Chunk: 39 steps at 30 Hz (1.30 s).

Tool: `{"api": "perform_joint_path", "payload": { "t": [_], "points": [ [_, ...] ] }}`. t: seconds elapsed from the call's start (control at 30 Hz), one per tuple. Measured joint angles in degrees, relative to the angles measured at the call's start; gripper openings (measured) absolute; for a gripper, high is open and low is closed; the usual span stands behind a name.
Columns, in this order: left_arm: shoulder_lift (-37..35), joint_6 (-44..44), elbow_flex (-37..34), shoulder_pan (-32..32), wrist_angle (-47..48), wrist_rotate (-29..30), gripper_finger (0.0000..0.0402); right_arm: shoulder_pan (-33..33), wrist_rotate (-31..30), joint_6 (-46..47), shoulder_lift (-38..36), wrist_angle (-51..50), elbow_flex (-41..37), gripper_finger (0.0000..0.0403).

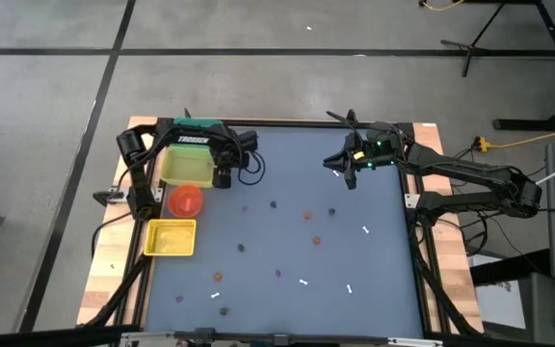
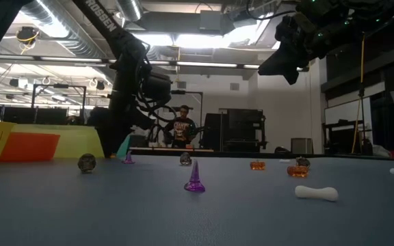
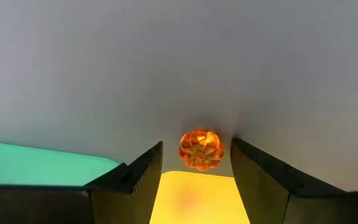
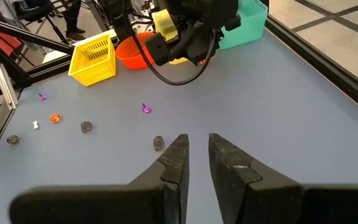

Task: Sort Halloween decoration
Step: Put the top left orange pumpkin toy into the orange bin

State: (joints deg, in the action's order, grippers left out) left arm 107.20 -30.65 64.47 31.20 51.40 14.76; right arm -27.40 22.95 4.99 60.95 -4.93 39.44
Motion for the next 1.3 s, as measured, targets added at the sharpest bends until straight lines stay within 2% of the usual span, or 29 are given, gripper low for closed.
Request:
{"api": "perform_joint_path", "payload": {
  "t": [0.23, 0.4, 0.9, 1.3],
  "points": [
    [0.02, -0.08, 0.04, 1.49, -0.04, -4.36, 0.0168, 0.0, -0.01, 0.0, 0.0, 0.0, 0.0, 0.006],
    [0.07, -0.07, 0.04, 2.16, 0.02, -5.12, 0.0146, 0.0, 0.01, 0.0, 0.0, 0.0, 0.0, 0.006],
    [0.11, 0.02, 0.02, 2.23, 0.09, -5.22, 0.0101, 0.0, 0.01, 0.0, 0.0, 0.0, 0.0, 0.006],
    [0.11, 0.5, -0.01, 1.69, 0.02, -4.8, 0.0096, 0.0, 0.01, 0.0, 0.0, 0.0, 0.0, 0.006]
  ]
}}
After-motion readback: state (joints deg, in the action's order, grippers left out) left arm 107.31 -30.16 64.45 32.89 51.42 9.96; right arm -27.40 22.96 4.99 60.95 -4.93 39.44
